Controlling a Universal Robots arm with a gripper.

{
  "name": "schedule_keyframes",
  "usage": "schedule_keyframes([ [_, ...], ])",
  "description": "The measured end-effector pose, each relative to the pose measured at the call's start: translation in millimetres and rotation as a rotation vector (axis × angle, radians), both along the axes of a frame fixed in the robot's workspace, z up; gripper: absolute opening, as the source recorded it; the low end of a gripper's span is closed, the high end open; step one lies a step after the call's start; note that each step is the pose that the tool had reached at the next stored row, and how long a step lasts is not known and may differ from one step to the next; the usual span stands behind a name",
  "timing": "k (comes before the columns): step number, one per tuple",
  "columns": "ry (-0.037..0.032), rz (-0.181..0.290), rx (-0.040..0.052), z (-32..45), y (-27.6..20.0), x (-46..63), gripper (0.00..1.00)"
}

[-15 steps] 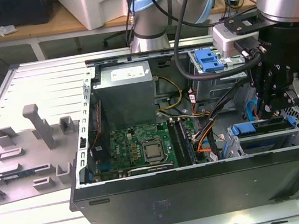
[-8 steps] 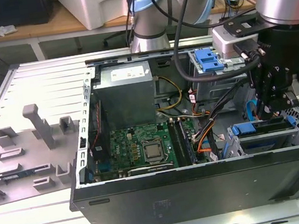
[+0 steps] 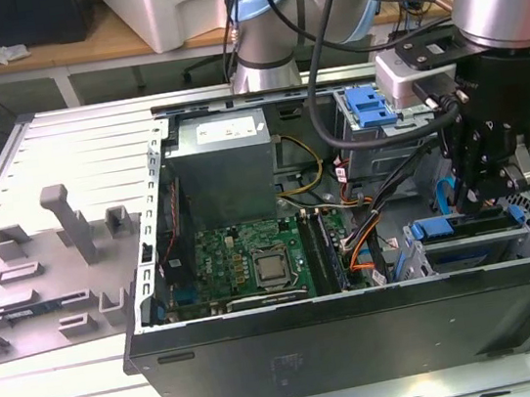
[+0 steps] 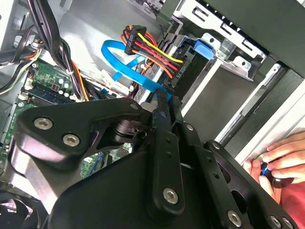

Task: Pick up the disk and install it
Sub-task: 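Insert the second disk wire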

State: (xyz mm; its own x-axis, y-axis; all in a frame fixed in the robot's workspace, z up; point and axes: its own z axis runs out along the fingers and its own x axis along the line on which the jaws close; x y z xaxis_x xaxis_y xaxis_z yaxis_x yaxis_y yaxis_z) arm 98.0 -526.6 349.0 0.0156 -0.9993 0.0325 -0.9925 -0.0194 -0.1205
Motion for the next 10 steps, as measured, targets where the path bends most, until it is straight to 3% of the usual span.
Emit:
schedule_keyframes([
  [10, 0.0000, 0.000, 0.0001, -1.3, 0.0, 0.5, 0.16],
])
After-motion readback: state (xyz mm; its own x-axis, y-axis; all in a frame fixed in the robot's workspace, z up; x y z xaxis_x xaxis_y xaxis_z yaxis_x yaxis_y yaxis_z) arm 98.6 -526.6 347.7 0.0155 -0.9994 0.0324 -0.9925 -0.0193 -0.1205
